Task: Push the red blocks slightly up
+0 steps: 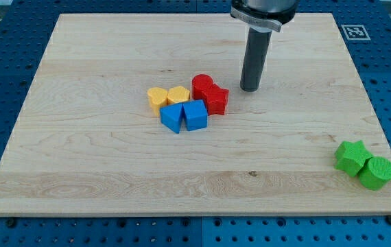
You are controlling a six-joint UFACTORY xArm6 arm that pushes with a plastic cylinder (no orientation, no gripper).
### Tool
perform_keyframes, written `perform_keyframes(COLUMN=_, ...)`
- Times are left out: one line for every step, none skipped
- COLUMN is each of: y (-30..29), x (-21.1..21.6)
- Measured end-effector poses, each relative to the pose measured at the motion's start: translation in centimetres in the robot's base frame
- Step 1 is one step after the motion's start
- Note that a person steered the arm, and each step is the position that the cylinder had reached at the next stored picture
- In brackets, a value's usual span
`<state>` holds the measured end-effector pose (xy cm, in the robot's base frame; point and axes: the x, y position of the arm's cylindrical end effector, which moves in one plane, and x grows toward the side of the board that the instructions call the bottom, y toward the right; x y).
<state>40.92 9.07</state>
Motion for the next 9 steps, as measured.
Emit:
perform_keyframes(y=-0.3, x=1.3)
perform_keyframes(y=-0.9, x=2.4)
perform_keyframes(y=-0.9, x=4.8)
perform_keyframes(y=-1.4, x=6.9)
perform_keyframes(y=-3.1, x=6.7)
perform_keyframes(y=-4.7, x=3.1)
perform_keyframes(y=-6.9, x=-0.3)
perform_keyframes(y=-9.1, x=-3.2)
perform_keyframes(y=-10.9, x=-6.1)
